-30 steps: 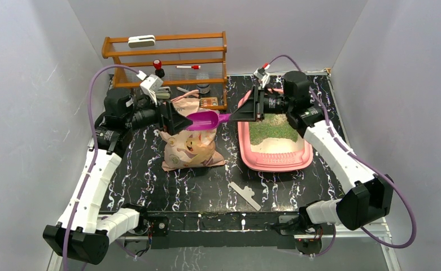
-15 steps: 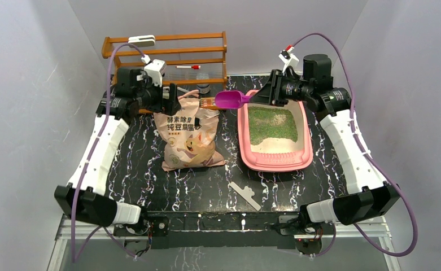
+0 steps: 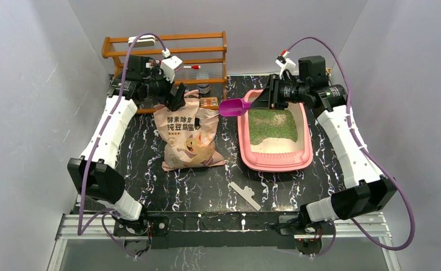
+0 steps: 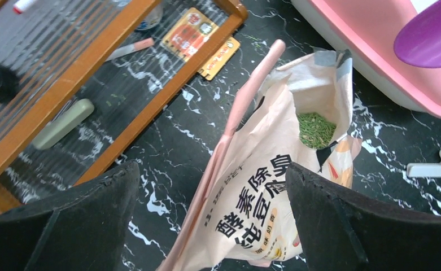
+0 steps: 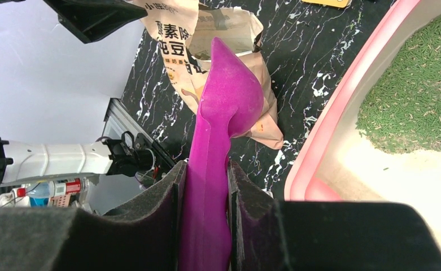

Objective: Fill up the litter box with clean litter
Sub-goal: 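Scoop the cat litter from the cat litter bag.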

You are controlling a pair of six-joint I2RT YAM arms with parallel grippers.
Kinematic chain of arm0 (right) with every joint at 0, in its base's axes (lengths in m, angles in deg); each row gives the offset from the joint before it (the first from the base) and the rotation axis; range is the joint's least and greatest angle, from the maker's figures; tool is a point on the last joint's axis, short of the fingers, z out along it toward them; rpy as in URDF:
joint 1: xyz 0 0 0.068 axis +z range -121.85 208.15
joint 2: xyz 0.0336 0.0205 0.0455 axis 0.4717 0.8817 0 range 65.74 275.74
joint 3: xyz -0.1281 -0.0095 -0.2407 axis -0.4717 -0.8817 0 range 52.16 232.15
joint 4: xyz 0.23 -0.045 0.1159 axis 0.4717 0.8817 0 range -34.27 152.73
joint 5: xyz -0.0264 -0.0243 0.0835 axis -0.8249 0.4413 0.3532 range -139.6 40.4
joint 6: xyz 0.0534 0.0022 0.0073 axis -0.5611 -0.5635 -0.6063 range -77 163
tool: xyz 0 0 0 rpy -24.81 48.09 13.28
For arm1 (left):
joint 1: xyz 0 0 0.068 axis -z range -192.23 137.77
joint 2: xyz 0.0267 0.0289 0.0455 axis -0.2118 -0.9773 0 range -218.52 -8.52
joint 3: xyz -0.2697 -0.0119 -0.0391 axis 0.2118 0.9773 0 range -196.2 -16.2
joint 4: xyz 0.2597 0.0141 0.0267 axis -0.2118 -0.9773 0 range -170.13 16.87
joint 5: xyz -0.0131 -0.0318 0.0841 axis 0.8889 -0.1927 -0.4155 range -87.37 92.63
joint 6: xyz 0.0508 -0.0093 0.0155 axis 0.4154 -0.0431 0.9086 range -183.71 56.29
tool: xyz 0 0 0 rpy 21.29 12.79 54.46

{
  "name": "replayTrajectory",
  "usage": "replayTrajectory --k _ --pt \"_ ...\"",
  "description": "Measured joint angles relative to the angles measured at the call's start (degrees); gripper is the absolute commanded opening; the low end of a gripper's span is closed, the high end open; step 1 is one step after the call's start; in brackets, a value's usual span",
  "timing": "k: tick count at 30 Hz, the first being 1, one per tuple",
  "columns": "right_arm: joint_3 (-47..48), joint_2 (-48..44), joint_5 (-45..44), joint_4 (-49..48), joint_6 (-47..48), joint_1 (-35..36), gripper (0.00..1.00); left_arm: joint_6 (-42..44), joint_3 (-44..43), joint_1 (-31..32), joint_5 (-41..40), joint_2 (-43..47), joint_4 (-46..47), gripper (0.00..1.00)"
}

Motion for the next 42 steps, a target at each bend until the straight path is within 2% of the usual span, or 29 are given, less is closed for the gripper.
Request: replayTrajectory --k 5,9,19,21,23,24,30,42 --pt "0.0 0.3 0.7 0.1 0.7 0.0 0.01 4.0 -2.3 0.0 5.0 -4.6 -1.3 0.98" --pt "0.0 0.8 1.3 0.5 1.3 0.1 0.01 6.6 -6.5 -0.1 7.9 -9.4 -5.4 0.92" --pt "0.7 2.9 2.1 2.6 2.8 0.1 0.03 10.0 -7.8 -0.2 16.9 -10.7 -14.3 0.42" --pt "1.1 3.1 2.6 3.0 2.9 0.1 0.03 9.9 -8.0 -0.3 18.0 -10.7 -16.3 0.27" --pt "1.4 3.2 3.1 3.1 3.1 0.1 0.03 9.2 -8.5 -0.3 19.8 -10.7 -17.8 0.06" --pt "1.6 3.3 3.4 3.1 3.1 0.1 0.03 8.9 -8.7 -0.3 20.8 -10.6 -18.3 0.00" --pt "2.6 3.3 5.2 3.3 3.1 0.1 0.03 7.7 -5.7 -0.3 22.6 -5.6 -18.0 0.00" --pt "2.7 2.2 10.1 5.9 0.9 0.8 0.00 6.8 9.9 0.4 24.2 16.0 -17.4 0.00"
